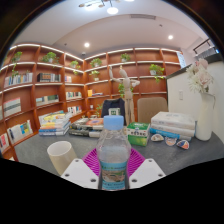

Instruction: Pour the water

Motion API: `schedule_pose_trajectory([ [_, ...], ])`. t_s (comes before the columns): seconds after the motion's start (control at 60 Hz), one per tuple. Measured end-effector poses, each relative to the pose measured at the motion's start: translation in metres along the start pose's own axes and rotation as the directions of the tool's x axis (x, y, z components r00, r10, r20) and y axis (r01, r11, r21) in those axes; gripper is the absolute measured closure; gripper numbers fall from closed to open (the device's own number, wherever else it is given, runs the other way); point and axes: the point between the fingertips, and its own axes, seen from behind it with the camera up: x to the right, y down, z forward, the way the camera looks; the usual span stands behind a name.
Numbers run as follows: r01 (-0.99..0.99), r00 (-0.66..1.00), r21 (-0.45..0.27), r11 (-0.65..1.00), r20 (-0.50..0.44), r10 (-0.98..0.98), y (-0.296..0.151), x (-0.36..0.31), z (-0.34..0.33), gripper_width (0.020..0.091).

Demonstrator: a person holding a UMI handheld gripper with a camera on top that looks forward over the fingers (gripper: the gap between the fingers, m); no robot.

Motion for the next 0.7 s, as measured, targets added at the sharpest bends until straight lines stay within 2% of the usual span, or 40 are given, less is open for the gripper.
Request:
schedule_pose_trajectory([
  [0.167, -0.017, 1.000, 0.010, 1.000, -0.012, 0.018, -0.001, 0.002, -0.002, 0.0807],
  [0.3, -0.026, 0.999, 0.005, 1.000, -0.033, 0.026, -0.001, 0.004, -0.003, 0.0676],
  [0.35, -0.027, 0.999, -0.001, 1.000, -0.044, 0.027, 0.000, 0.004, -0.004, 0.0648],
  [0.433, -0.034, 0.997, -0.033, 0.999, -0.074, 0.032, 0.007, 0.008, -0.010, 0.0517],
  [0.583, -0.035, 0.995, -0.046, 0.998, -0.097, 0.031, 0.015, 0.002, -0.037, 0.0383],
  [0.7, 0.005, 0.991, -0.039, 0.999, -0.135, -0.010, 0.014, 0.004, -0.064, 0.0353],
])
